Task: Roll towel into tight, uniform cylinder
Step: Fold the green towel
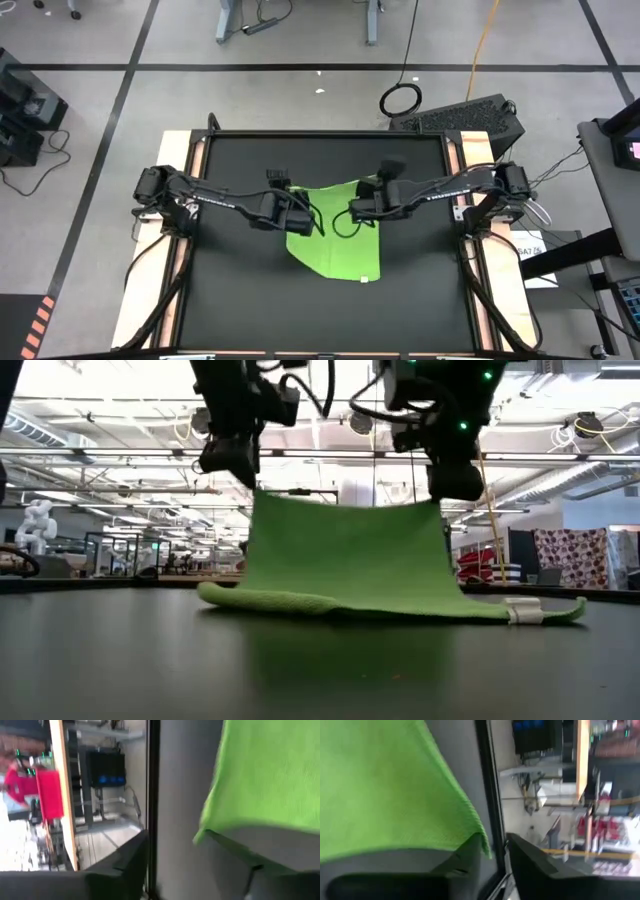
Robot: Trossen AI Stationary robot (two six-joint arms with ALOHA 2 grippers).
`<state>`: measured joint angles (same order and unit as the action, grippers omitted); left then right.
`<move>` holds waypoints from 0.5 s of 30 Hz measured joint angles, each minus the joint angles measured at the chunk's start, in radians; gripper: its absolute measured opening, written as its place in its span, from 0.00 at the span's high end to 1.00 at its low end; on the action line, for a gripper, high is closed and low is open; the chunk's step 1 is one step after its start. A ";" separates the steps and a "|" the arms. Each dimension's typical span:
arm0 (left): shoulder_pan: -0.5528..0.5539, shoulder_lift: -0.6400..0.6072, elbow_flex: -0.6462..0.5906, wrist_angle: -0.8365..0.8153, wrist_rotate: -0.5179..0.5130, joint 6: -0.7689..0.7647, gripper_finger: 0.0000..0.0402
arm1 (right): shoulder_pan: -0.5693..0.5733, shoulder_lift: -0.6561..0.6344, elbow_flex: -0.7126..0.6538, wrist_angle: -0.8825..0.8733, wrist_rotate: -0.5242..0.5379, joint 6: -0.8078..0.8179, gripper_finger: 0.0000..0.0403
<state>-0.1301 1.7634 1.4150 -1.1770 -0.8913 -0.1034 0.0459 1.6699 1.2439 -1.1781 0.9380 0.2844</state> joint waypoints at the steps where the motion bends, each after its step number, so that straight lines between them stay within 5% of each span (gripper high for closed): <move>1: 0.004 0.000 -0.002 -0.016 0.000 -0.019 0.44 | -0.003 -0.016 -0.020 0.001 0.002 0.027 0.72; 9: 0.019 0.000 -0.002 -0.063 0.009 -0.090 0.31 | -0.006 -0.179 -0.143 0.087 -0.003 0.122 0.43; 15: -0.006 -0.001 -0.015 0.009 0.287 -0.026 0.31 | -0.002 -0.267 -0.169 0.136 -0.159 0.119 0.33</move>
<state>-0.1359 1.7622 1.3997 -1.1681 -0.6039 -0.1292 0.0444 1.4025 1.0745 -1.0425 0.7790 0.4031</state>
